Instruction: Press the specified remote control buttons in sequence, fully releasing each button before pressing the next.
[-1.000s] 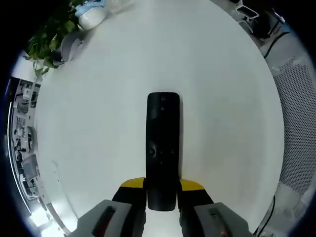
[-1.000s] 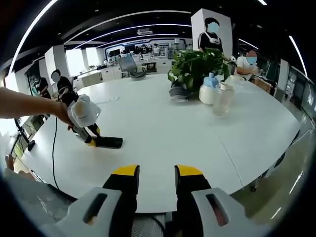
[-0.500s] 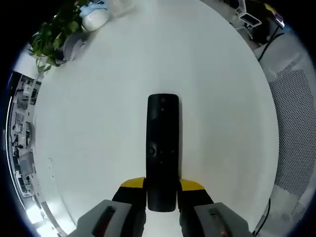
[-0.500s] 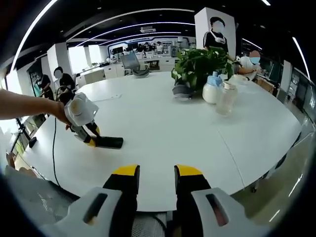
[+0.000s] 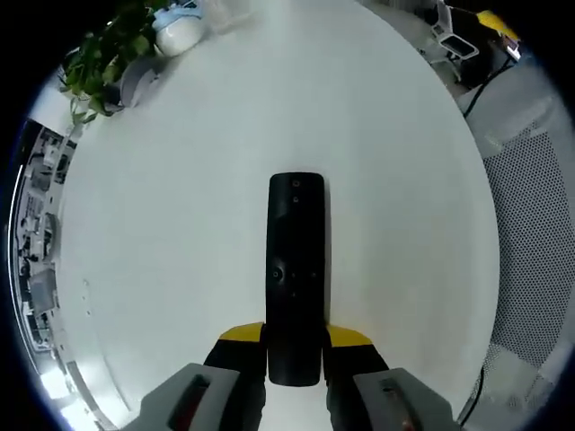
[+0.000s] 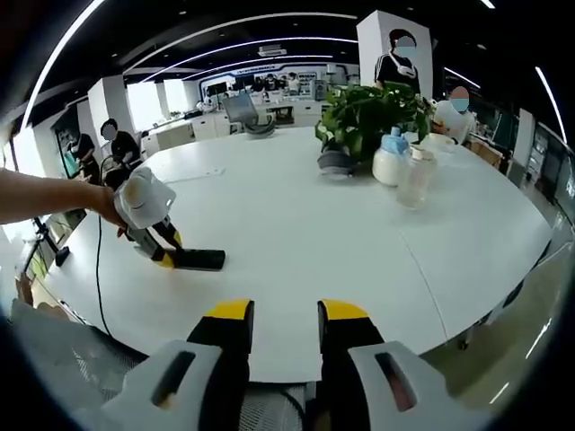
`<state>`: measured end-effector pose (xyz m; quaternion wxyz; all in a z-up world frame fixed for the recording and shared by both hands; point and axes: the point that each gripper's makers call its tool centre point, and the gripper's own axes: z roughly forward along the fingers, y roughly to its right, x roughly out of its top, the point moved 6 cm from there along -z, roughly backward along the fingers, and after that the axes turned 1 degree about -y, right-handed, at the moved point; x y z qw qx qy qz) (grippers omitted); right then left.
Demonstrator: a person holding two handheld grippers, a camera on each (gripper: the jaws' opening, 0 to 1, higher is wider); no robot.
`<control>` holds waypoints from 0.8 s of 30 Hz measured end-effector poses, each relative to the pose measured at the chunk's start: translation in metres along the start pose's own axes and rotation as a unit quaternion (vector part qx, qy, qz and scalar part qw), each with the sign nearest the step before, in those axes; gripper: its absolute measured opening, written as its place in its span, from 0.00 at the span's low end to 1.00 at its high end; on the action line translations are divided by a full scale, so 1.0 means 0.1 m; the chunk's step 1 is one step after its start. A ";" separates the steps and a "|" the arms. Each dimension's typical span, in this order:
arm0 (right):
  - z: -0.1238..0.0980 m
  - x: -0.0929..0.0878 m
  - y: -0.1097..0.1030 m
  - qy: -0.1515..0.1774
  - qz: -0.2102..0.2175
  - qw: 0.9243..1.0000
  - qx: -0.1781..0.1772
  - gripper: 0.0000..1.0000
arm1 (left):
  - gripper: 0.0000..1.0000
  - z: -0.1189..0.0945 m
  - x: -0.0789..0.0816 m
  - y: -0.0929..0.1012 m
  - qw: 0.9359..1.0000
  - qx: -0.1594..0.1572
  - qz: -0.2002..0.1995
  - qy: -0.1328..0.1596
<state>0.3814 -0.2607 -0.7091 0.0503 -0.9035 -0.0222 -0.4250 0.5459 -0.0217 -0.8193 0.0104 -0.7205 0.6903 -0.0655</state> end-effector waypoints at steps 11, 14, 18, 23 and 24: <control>0.00 -0.01 0.00 -0.004 0.003 1.000 0.001 0.29 | 0.23 -0.01 -0.02 0.09 1.000 -0.002 0.001 0.003; 0.00 -0.01 0.00 -0.005 0.003 1.000 0.003 0.29 | 0.23 -0.01 -0.02 0.11 1.000 -0.003 0.003 0.002; 0.00 -0.01 -0.01 -0.007 0.001 1.000 0.004 0.29 | 0.23 -0.02 -0.01 0.14 1.000 -0.002 0.005 0.000; 0.00 -0.02 -0.01 -0.008 0.000 1.000 0.005 0.28 | 0.23 -0.02 -0.02 0.17 1.000 -0.001 0.007 -0.001; 0.00 -0.02 -0.02 -0.010 -0.001 1.000 0.006 0.28 | 0.23 -0.02 -0.02 0.17 1.000 -0.001 0.007 -0.002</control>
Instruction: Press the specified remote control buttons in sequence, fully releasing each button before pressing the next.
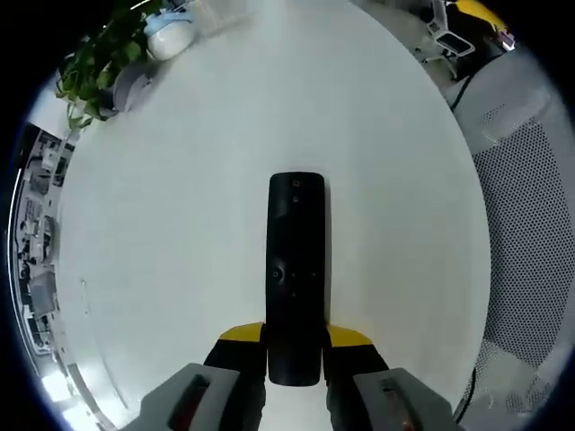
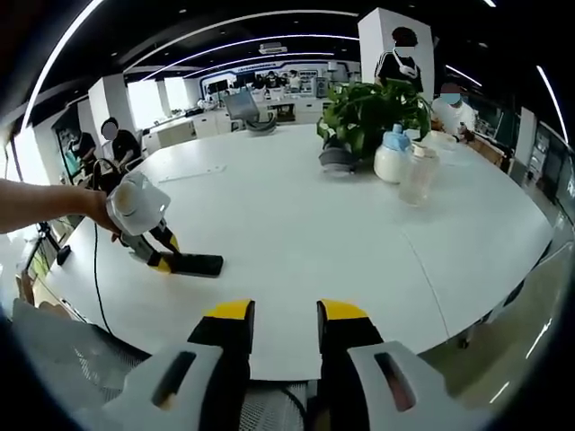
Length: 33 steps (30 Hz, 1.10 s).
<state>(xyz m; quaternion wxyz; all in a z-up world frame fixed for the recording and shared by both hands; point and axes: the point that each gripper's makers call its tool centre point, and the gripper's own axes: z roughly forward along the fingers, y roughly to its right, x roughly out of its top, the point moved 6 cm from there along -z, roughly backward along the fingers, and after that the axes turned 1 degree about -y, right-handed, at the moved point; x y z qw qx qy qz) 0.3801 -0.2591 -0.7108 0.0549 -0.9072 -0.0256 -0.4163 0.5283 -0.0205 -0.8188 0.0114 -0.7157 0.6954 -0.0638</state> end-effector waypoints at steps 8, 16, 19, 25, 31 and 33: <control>0.00 0.00 0.00 -0.001 0.000 1.000 -0.001 0.27 | 0.23 0.00 -0.02 0.03 1.000 -0.008 -0.012 0.006; -0.01 0.02 -0.02 0.008 0.003 1.000 0.010 0.27 | 0.23 -0.01 -0.03 0.13 1.000 -0.008 -0.013 0.010; 0.00 0.01 -0.02 0.003 0.000 1.000 0.008 0.27 | 0.23 -0.02 -0.02 0.16 1.000 -0.006 -0.006 0.008; 0.00 0.01 -0.02 0.002 0.000 1.000 0.009 0.26 | 0.23 -0.02 -0.04 0.17 1.000 -0.015 -0.018 0.014; 0.00 0.01 -0.02 0.004 0.002 1.000 0.011 0.25 | 0.23 -0.03 -0.06 0.23 0.999 -0.017 -0.026 0.025; 0.00 0.01 -0.02 0.004 0.001 1.000 0.011 0.25 | 0.23 -0.03 -0.07 0.25 0.999 -0.015 -0.024 0.028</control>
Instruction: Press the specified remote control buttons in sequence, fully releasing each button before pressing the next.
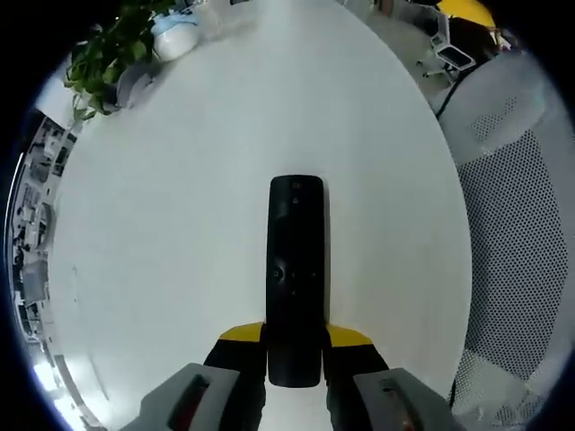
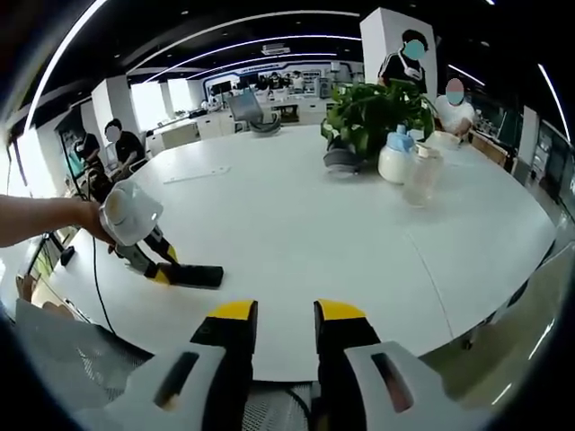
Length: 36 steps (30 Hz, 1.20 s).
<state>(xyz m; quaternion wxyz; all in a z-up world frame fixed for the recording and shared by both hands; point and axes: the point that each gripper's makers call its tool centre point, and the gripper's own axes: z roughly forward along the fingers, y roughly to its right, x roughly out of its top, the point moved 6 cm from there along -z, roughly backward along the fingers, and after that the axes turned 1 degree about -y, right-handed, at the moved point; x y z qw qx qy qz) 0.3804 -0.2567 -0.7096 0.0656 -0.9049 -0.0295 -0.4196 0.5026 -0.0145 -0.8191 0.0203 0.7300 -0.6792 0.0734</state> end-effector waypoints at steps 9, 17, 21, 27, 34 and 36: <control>0.00 0.00 0.01 0.003 0.004 1.000 0.001 0.24 | 0.23 0.00 0.01 0.07 1.000 -0.002 0.013 -0.001; -0.01 0.00 0.00 0.005 0.005 1.000 0.003 0.23 | 0.23 -0.01 -0.01 0.18 1.000 -0.005 0.011 0.009; -0.01 0.01 0.01 0.007 0.007 1.000 0.003 0.23 | 0.23 -0.02 -0.01 0.24 1.000 -0.002 0.014 0.008; 0.00 0.00 -0.02 0.003 0.004 1.000 0.010 0.23 | 0.23 -0.02 -0.02 0.26 1.000 -0.008 0.005 0.010; 0.00 0.00 -0.04 0.003 0.013 1.000 0.022 0.23 | 0.23 -0.04 -0.04 0.38 1.000 -0.006 -0.004 0.021; -0.01 0.00 -0.05 0.002 0.013 1.000 0.027 0.23 | 0.23 -0.04 -0.05 0.41 1.000 -0.004 -0.006 0.023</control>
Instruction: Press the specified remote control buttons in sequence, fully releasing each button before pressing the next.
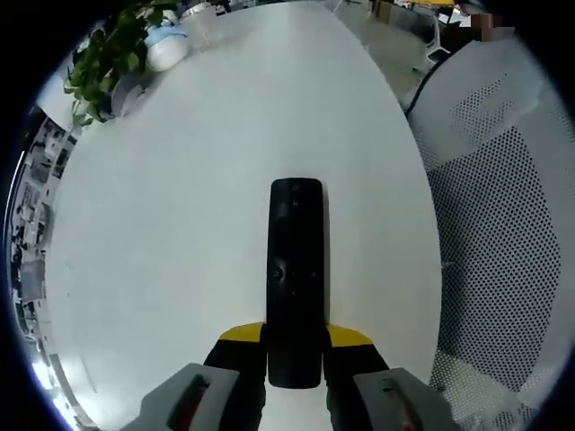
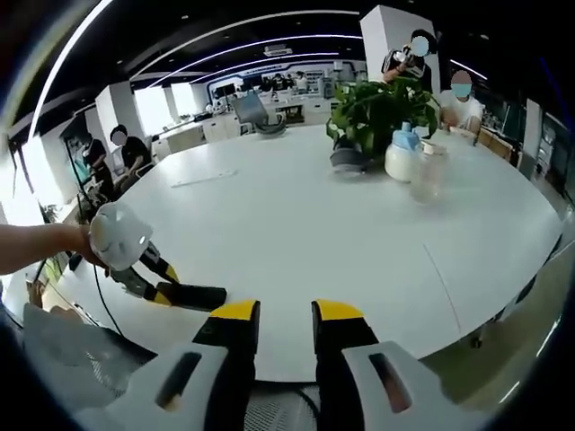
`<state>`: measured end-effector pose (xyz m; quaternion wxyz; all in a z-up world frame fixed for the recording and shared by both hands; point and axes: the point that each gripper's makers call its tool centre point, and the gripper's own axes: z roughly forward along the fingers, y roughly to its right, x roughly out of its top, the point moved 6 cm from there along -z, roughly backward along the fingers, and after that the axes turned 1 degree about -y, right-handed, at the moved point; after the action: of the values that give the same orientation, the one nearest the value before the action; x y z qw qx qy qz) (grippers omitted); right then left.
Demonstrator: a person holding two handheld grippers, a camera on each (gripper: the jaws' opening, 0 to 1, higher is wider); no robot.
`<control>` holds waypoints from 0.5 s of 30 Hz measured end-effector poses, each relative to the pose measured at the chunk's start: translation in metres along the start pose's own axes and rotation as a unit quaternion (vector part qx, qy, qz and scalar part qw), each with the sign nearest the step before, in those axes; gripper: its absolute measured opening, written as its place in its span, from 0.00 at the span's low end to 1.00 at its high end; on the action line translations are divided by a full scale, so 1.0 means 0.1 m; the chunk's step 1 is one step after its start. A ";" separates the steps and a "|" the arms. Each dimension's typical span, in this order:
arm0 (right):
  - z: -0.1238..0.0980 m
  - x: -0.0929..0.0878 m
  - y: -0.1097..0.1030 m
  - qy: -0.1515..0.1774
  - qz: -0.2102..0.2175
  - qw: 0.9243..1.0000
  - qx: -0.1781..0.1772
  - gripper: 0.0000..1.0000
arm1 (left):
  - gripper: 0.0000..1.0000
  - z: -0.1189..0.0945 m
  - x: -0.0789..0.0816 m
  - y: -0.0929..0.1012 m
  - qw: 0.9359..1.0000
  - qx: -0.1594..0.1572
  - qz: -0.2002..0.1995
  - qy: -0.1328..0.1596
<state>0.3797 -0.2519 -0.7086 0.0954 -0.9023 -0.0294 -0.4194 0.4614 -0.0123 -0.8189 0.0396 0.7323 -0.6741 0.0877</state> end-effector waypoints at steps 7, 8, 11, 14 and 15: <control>-0.01 0.01 -0.02 0.006 0.006 1.000 0.011 0.20 | 0.23 -0.01 -0.02 0.09 1.000 0.003 -0.012 0.008; -0.02 0.02 -0.02 0.008 0.007 1.000 0.012 0.19 | 0.23 -0.01 -0.02 0.11 1.000 0.006 -0.011 0.011; -0.02 0.02 -0.03 0.008 0.010 1.000 0.017 0.16 | 0.23 -0.02 -0.02 0.15 1.000 0.012 -0.004 0.016; -0.02 0.02 -0.04 0.006 0.014 1.000 0.026 0.12 | 0.23 -0.02 -0.02 0.17 1.000 0.012 -0.003 0.021; -0.02 0.01 -0.06 0.001 0.017 0.999 0.033 0.10 | 0.23 -0.02 -0.02 0.18 1.000 0.012 -0.007 0.024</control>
<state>0.3785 -0.2468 -0.7056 0.1320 -0.8984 -0.0281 -0.4178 0.4435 -0.0114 -0.8184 0.0471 0.7354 -0.6665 0.1130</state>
